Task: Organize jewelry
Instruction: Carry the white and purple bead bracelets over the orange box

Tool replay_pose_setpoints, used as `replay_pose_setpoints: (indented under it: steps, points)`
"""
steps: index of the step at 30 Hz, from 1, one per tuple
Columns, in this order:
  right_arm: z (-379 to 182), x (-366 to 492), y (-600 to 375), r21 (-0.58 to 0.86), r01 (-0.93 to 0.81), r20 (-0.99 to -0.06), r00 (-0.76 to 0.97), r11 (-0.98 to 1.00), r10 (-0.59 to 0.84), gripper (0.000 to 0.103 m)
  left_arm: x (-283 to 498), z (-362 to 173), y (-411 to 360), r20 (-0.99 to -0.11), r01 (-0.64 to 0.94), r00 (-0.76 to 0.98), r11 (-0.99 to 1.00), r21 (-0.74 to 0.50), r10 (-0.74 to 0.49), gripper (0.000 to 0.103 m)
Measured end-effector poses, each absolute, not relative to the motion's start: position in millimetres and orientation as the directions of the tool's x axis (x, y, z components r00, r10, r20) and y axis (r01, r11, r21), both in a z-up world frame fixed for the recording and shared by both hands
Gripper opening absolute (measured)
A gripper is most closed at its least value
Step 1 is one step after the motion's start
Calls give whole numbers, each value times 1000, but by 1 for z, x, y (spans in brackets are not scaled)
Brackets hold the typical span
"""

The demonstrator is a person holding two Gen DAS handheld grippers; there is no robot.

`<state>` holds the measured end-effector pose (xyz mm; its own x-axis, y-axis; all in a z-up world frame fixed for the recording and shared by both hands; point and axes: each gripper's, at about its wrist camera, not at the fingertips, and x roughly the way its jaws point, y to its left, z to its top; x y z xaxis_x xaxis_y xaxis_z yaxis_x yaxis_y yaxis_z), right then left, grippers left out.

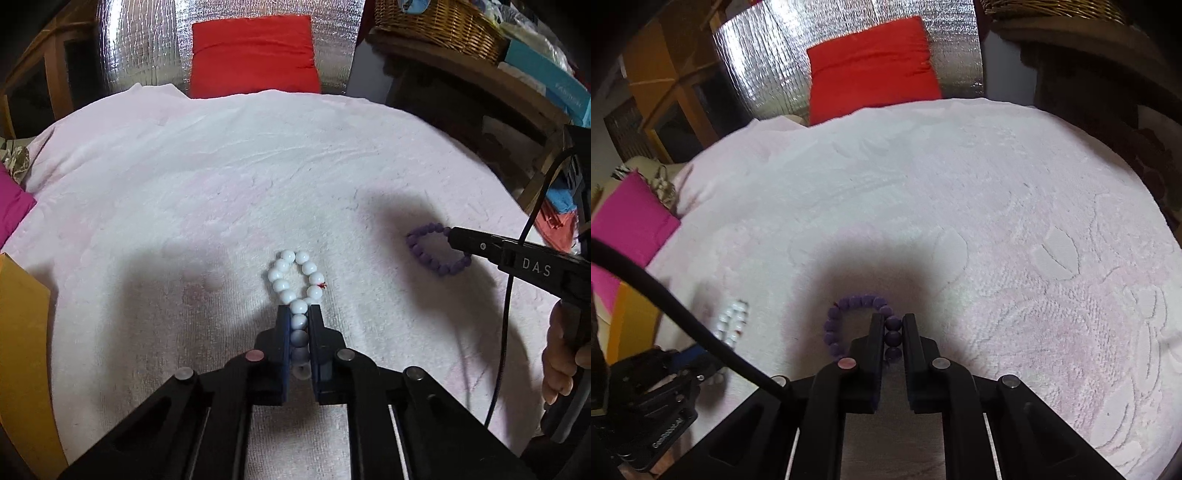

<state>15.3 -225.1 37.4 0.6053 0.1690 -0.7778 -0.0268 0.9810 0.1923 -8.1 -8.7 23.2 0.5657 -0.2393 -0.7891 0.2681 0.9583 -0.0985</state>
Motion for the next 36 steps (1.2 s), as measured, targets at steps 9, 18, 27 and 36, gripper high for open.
replay_pose_setpoints:
  steps: [9,18,27,36]
  points:
    - [44,13,-237,310,-20,-752,606,950,258,10,-16,39,1,-758,270,599,956,-114,-259,10]
    - [48,10,-244,369,-19,-734,608,929,304,10,-23,52,11,-731,276,616,950,-149,-294,10]
    - [65,5,-238,510,-59,-658,616,858,433,10,-36,75,22,-685,267,662,950,-163,-304,10]
    - [73,-1,-206,535,-124,-624,609,836,490,11,-50,93,58,-658,195,704,963,-186,-269,10]
